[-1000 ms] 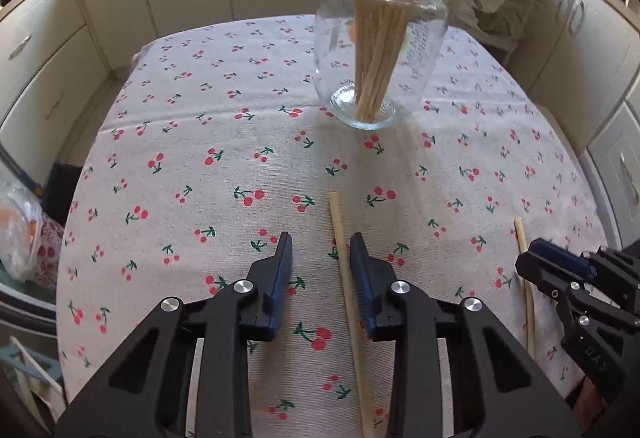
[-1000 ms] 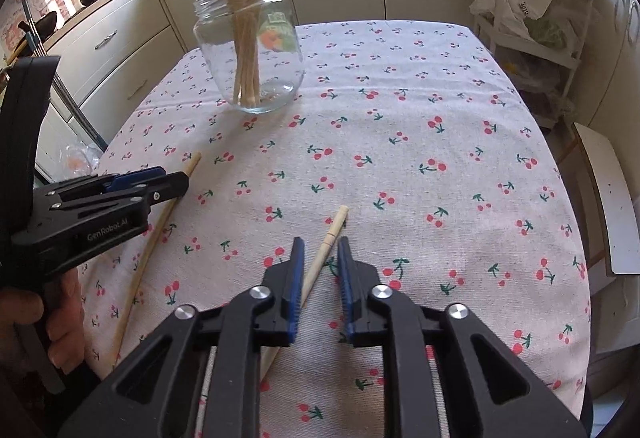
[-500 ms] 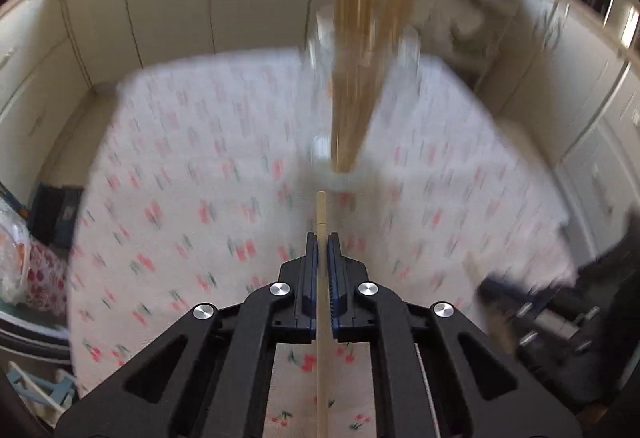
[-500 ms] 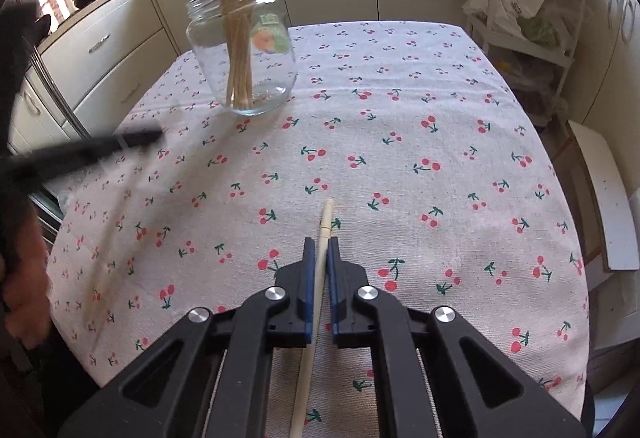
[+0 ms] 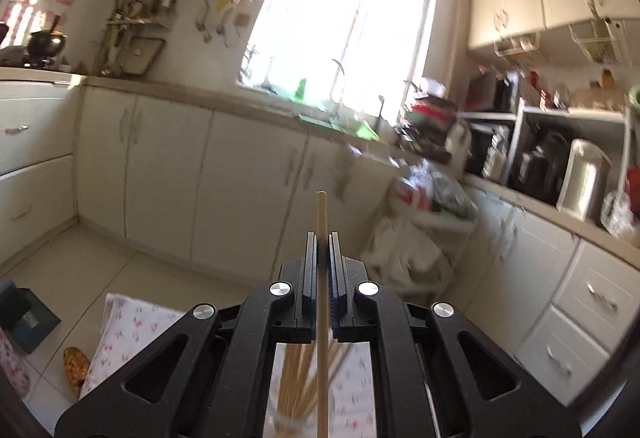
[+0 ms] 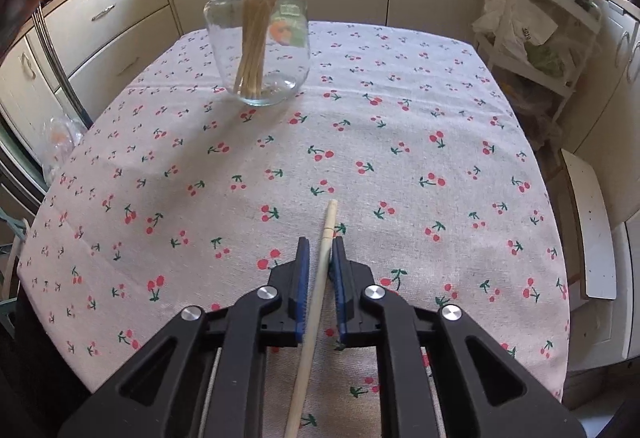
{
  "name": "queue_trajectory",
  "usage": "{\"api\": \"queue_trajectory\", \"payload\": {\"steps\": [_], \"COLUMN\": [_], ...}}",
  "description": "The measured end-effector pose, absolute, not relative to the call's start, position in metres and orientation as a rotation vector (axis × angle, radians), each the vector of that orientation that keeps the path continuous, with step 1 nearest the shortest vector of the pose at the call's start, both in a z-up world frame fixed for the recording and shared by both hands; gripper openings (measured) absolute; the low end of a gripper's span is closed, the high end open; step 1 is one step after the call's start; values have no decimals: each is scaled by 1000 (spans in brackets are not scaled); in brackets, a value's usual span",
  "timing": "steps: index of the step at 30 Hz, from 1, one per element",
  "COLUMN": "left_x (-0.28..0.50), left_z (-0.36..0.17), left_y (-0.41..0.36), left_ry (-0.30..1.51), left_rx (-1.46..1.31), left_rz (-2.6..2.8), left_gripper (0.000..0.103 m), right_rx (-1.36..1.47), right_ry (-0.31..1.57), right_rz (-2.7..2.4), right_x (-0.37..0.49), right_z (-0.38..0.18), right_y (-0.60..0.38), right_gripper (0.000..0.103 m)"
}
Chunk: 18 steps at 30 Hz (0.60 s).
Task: Organize utensils
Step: 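Lift the left gripper's chopstick into the jar and open the gripper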
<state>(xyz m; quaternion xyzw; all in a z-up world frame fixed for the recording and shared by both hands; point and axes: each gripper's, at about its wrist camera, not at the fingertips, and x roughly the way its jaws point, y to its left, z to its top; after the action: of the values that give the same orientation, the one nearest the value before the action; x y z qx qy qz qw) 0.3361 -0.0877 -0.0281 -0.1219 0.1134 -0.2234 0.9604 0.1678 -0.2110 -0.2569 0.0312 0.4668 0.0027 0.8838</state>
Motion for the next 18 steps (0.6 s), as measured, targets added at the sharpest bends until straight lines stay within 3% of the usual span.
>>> {"api": "queue_trajectory", "payload": {"steps": [9, 18], "left_x": [369, 385], "left_z": [-46, -86], "left_y": [-110, -117], "left_ry": [130, 143], "left_rx": [-272, -251], "left_rz": [-320, -273], "left_gripper": [5, 5], "right_rx": [159, 394], "right_ry": [924, 918], "right_rz": [-3, 50], "right_x": [163, 165], "right_z": [-258, -262], "right_y": [-221, -248], "right_gripper": [7, 6]}}
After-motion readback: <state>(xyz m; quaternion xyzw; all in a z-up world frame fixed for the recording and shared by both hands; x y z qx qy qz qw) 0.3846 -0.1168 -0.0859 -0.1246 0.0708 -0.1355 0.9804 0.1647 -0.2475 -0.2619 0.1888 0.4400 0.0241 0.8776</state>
